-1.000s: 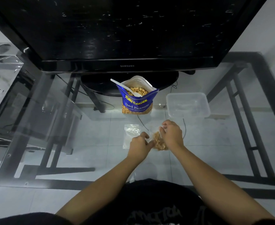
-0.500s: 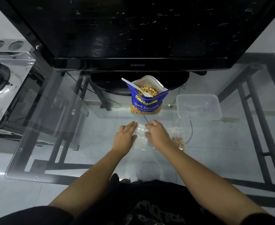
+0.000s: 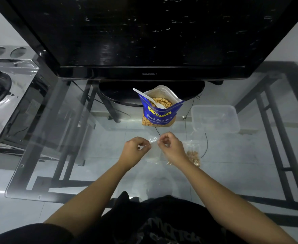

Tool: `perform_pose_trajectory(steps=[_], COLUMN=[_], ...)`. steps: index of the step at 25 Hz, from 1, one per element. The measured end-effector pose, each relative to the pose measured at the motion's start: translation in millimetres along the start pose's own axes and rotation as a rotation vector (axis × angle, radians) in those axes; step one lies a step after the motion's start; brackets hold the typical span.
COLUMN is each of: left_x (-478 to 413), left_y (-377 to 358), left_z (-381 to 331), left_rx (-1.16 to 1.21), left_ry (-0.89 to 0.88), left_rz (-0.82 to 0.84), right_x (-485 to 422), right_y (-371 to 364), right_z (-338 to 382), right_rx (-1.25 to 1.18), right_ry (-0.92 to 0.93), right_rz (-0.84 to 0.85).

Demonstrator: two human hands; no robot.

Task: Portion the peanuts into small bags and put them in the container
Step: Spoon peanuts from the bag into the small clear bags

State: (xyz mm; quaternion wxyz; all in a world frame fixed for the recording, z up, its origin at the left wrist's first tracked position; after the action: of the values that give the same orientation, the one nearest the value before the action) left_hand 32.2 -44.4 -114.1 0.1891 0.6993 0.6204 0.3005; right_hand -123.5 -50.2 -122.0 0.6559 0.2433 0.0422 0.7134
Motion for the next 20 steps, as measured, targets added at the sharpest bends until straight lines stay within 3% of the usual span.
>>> perform_pose_trajectory(steps=[3, 7, 13, 16, 20], left_x=[7, 11, -1, -3, -14], left_y=[-4, -11, -13, -17, 0], left_z=[-3, -35, -59, -72, -83], left_rx=[0.342, 0.956, 0.761, 0.777, 0.788], left_ry=[0.212, 0.398, 0.420, 0.380, 0.325], left_rz=[0.202, 0.344, 0.390, 0.435, 0.316], right_x=[13, 21, 18, 16, 14], right_y=[8, 28, 62, 72, 84], right_z=[4, 27, 62, 72, 75], right_rx=[-0.266, -0.399, -0.256, -0.157, -0.172], right_ry=[-0.098, -0.033, 0.141, 0.194, 0.186], right_rz=[0.002, -0.003, -0.016, -0.042, -0.084])
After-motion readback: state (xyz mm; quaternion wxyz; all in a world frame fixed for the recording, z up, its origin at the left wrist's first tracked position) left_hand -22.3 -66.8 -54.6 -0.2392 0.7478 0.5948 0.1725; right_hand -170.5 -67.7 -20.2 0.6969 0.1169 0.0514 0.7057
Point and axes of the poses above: each hand's wrist, its own x-axis away from the middle knuckle, its own y-axis out of the back of the hand, z = x × y, the point moved 9 cm from there along -x, towards the middle knuckle, and after that the axes turned 2 degrees about y, right-handed, at the moved point
